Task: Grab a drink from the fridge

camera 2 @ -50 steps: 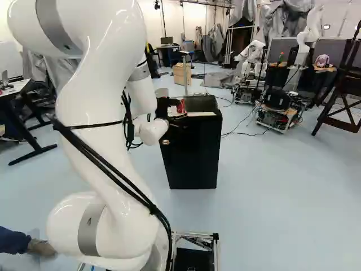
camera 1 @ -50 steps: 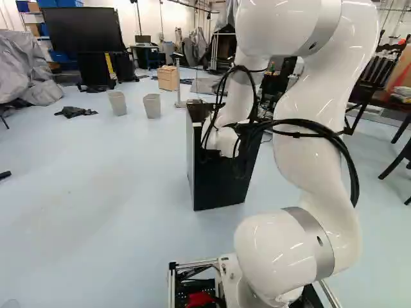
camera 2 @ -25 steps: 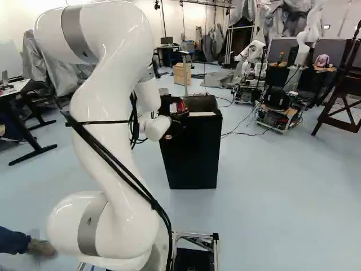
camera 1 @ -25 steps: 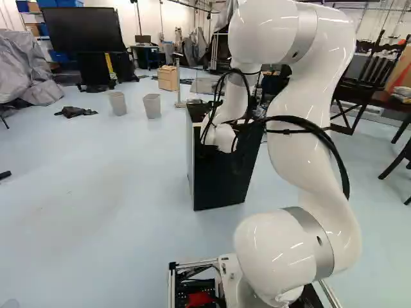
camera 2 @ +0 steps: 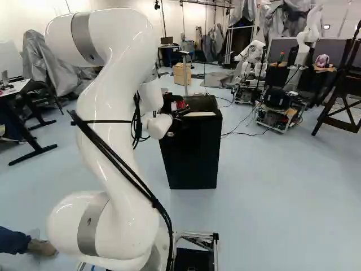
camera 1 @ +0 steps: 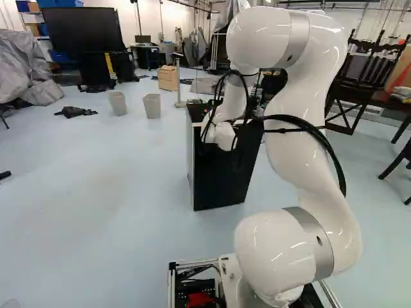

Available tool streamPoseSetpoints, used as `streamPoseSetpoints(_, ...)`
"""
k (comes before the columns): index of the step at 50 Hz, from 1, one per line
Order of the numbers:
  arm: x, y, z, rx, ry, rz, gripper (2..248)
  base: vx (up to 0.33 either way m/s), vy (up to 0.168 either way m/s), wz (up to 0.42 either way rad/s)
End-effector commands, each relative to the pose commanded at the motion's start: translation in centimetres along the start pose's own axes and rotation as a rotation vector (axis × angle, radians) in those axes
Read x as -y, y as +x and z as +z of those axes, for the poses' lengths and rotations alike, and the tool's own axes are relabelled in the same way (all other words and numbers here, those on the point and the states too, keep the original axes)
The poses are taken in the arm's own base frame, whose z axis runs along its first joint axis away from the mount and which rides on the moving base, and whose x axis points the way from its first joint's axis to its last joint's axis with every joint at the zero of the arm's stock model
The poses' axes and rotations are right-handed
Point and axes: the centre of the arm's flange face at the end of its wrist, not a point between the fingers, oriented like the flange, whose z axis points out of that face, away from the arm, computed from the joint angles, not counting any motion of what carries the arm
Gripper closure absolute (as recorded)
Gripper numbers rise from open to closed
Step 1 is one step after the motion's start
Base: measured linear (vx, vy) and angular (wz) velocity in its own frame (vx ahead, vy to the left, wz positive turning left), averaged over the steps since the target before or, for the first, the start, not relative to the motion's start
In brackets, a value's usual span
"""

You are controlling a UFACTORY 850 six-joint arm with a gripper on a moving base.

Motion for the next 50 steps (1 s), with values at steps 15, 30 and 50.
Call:
streamPoseSetpoints(15, 0.1, -0.1, 1.4, -0.016, 0.001, 0.001, 3, 0.0, 0.0, 0.0)
streamPoseSetpoints(30, 0.2, -0.2, 1.9, -0.02, 0.001, 0.002, 46, 0.0, 0.0, 0.0)
streamPoseSetpoints(50, 0.2, -0.2, 1.9, -0.021, 0.001, 0.002, 150, 0.0, 0.0, 0.0)
